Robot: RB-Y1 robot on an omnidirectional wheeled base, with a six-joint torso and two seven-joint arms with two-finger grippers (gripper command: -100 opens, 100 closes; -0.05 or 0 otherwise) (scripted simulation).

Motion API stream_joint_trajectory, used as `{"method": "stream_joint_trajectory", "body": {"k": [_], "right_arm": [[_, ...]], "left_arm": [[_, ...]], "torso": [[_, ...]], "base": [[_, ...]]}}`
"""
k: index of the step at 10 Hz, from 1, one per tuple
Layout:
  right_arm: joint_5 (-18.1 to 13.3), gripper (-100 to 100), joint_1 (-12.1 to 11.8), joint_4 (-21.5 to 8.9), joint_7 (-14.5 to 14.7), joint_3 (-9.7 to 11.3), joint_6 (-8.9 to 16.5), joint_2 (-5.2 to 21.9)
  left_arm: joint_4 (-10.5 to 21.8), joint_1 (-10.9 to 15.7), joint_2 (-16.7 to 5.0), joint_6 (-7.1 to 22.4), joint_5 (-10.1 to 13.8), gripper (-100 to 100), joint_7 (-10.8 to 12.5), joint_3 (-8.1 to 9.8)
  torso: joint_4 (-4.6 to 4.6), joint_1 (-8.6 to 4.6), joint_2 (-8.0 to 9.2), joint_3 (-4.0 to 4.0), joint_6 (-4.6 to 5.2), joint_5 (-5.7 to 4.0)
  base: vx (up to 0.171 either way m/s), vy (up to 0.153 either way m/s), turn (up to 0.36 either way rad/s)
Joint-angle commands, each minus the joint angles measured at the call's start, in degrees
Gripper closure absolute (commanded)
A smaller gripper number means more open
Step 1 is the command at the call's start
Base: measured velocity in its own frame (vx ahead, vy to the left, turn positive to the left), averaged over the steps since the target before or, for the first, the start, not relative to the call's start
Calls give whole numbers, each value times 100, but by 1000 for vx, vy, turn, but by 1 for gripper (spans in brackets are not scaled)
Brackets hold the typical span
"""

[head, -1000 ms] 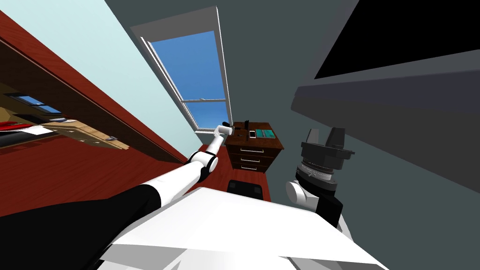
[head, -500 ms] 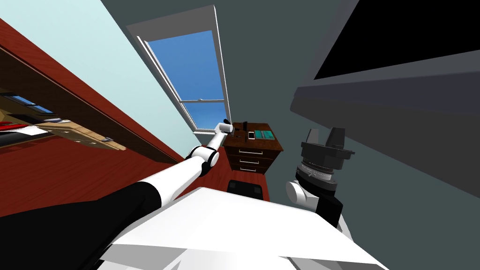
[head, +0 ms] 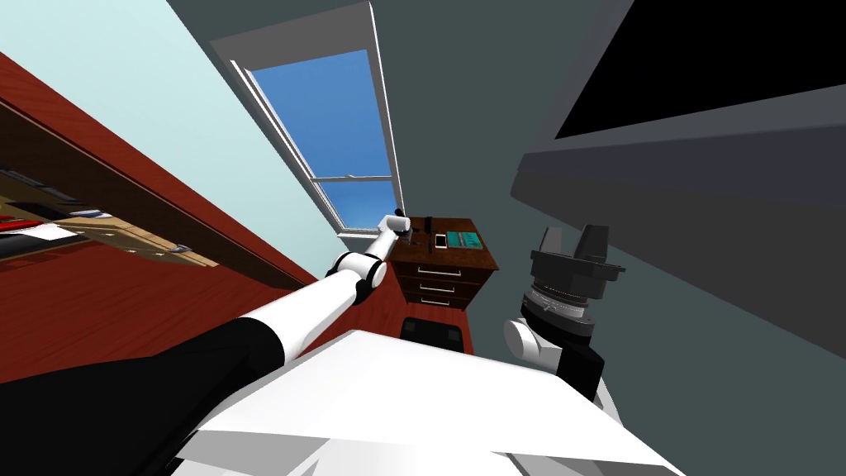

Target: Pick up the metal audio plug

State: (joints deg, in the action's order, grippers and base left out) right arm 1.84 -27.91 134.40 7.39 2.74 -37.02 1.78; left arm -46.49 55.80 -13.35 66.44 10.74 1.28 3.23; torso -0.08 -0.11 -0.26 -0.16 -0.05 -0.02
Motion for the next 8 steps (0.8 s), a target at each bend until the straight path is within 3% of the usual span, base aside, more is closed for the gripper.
{"method": "stream_joint_trajectory", "body": {"k": [1,4,6,8], "right_arm": [[0,0,0,0,0,0,0,0],[0,0,0,0,0,0,0,0],[0,0,0,0,0,0,0,0],[0,0,0,0,0,0,0,0]], "left_arm": [[163,68,5,40,-1,-100,12,2],[639,385,-44,493,88,-100,46,69],[756,385,-44,493,88,-100,46,69],[1173,632,-86,861,166,-100,80,130]], "torso": [[0,0,0,0,0,0],[1,3,5,3,0,1],[0,-2,1,0,0,0],[3,2,7,5,0,0]], "base": [[30,-12,2],[61,-29,-4],[50,-30,2],[86,-34,-5]]}}
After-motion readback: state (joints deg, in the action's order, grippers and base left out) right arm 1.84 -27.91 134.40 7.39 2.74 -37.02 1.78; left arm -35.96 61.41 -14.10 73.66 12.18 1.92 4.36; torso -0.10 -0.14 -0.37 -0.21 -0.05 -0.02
